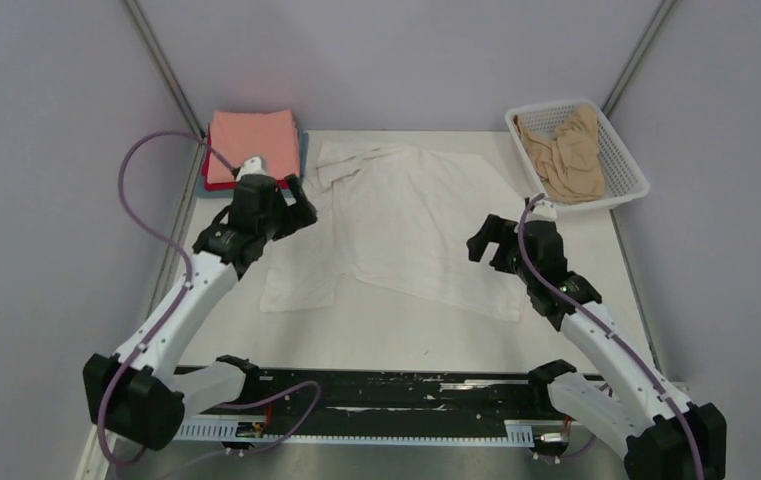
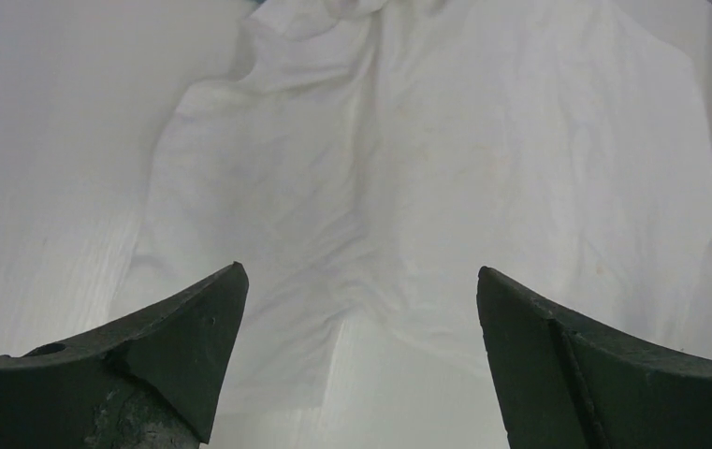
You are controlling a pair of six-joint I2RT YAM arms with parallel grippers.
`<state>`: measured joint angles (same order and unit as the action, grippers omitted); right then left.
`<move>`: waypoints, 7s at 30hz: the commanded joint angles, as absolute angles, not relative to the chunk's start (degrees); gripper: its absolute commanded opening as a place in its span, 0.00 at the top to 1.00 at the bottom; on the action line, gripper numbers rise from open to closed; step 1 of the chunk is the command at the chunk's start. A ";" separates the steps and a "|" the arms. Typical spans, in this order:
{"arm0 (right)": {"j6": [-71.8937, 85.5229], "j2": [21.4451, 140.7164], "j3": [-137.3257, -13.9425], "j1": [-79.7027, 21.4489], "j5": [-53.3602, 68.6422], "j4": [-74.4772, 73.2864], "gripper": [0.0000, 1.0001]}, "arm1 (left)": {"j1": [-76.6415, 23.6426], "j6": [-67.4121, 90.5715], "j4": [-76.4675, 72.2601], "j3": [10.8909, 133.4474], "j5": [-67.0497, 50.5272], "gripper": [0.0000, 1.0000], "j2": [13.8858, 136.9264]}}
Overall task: Fold and stack the t-shirts
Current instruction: Flatten out the tshirt
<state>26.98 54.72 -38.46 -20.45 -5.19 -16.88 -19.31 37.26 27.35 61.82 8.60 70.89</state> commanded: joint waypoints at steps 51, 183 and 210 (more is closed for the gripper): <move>45.43 48.78 -28.98 -11.47 -15.17 -38.80 0.07 | -9.72 50.29 15.84 27.73 9.41 1.00 68.33; 30.82 71.52 -53.31 -5.09 -23.43 -9.11 1.00 | -9.59 16.17 2.20 84.00 10.00 1.00 97.92; 28.69 108.36 -77.36 -3.16 -25.48 1.22 0.65 | -9.07 25.12 11.28 129.79 15.97 0.78 140.56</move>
